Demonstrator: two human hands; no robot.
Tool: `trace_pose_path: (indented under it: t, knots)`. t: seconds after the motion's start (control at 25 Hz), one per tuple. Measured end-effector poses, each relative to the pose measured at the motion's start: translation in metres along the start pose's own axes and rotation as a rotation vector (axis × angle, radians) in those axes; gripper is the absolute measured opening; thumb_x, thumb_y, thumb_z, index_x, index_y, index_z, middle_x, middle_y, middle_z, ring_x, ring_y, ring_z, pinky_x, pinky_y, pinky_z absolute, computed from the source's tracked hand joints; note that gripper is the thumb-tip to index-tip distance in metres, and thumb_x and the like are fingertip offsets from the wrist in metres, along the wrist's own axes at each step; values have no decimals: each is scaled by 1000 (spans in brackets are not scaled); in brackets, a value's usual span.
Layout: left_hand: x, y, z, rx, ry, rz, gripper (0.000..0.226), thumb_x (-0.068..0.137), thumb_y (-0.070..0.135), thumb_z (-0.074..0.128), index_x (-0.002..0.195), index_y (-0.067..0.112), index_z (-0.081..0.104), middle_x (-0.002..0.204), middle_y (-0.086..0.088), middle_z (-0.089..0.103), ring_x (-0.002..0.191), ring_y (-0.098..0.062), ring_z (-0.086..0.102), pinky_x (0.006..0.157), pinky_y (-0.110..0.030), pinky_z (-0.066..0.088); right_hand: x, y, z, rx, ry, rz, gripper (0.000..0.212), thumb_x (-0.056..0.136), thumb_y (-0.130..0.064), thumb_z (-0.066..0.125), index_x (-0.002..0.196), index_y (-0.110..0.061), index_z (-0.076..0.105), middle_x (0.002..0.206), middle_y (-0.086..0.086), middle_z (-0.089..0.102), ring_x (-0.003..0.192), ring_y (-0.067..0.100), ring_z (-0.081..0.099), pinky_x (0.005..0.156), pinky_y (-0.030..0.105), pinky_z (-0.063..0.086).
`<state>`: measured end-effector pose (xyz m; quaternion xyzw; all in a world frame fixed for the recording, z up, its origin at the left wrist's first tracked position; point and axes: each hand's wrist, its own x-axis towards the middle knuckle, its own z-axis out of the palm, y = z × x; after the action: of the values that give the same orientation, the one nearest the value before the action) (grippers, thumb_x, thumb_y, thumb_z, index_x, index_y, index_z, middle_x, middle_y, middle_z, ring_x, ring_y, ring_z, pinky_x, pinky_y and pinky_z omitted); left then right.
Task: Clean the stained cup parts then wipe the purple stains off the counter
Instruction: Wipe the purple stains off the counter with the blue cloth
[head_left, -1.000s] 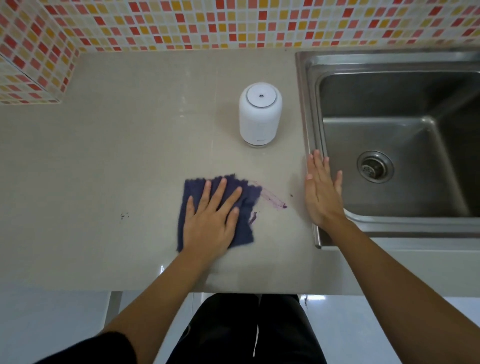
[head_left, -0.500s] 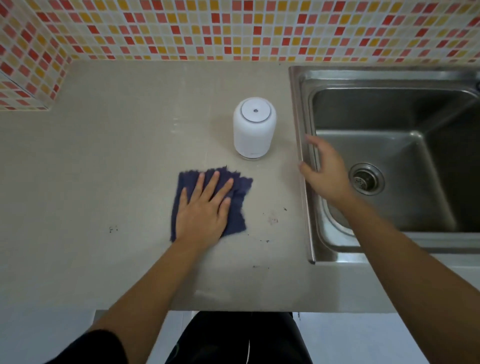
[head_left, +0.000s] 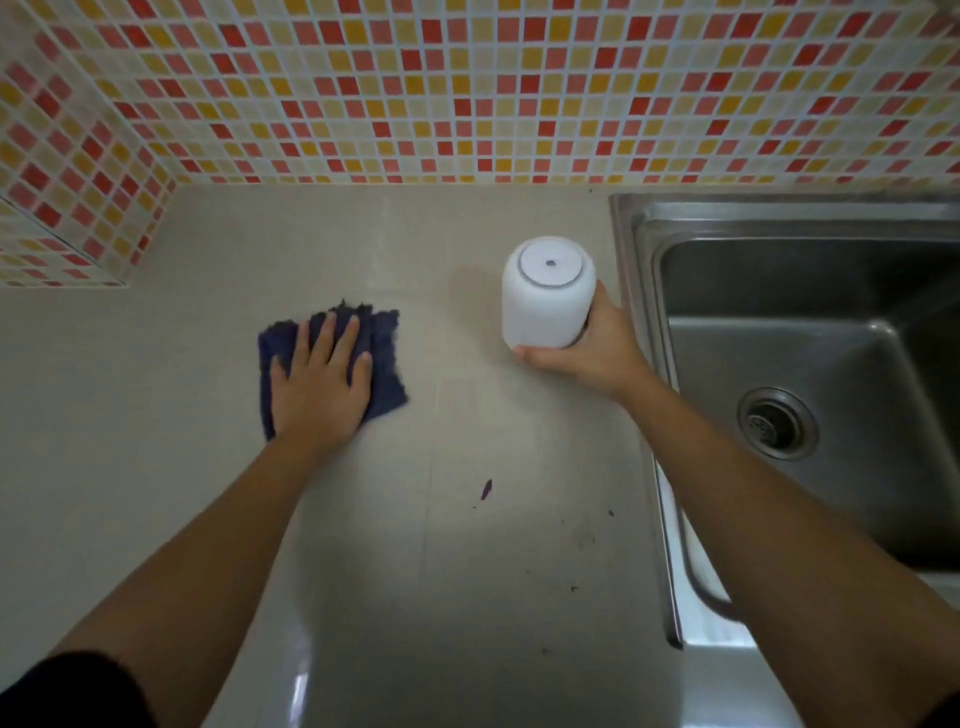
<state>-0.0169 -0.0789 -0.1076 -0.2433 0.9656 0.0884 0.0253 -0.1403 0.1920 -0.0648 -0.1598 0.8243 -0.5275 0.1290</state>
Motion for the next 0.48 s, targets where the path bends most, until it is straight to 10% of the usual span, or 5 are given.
trace_pose_path:
  t: [0.32, 0.48]
  knots:
    - [-105, 81, 24, -29, -56, 557, 54, 93, 53, 25, 145, 36, 28, 154, 8, 25, 144, -20, 18, 114, -48, 20, 54, -48, -46, 4, 138, -152, 94, 57, -32, 88, 136, -16, 38, 128, -3, 55, 114, 7, 53, 86, 11, 47]
    - [-127, 31, 16, 5, -62, 454, 58, 89, 60, 28, 143, 38, 30, 153, 9, 28, 143, -19, 23, 111, -50, 21, 51, -40, -41, 35, 117, -133, 98, 53, -40, 87, 136, -16, 39, 129, -3, 55, 116, 4, 53, 92, 19, 48]
